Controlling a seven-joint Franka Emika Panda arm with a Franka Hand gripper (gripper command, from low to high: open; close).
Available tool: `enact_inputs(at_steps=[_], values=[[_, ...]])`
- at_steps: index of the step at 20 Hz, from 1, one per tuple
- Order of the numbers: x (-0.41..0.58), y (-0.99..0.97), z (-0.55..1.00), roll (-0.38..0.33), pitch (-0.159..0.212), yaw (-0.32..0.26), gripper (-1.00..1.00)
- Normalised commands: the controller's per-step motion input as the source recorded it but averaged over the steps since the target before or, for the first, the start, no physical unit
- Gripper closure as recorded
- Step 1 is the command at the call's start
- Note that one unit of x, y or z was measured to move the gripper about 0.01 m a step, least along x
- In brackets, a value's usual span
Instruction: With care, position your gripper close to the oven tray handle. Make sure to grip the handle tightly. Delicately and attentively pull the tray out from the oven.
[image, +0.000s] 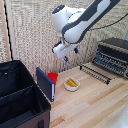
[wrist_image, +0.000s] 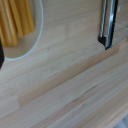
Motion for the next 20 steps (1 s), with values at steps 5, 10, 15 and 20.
enact_inputs(at_steps=[5,10,15,20], values=[[0.285,-0.06,0.00,-0.372,0.006,0.063,-1.00],[0.392,-0.10,0.02,-0.339,0.029,0.036,-1.00],[0.535,-0.18,0.00,-0.269,0.090,0.013,-1.00],[0.410,-0.37,0.09,-0.130,0.085,0.000,-1.00]])
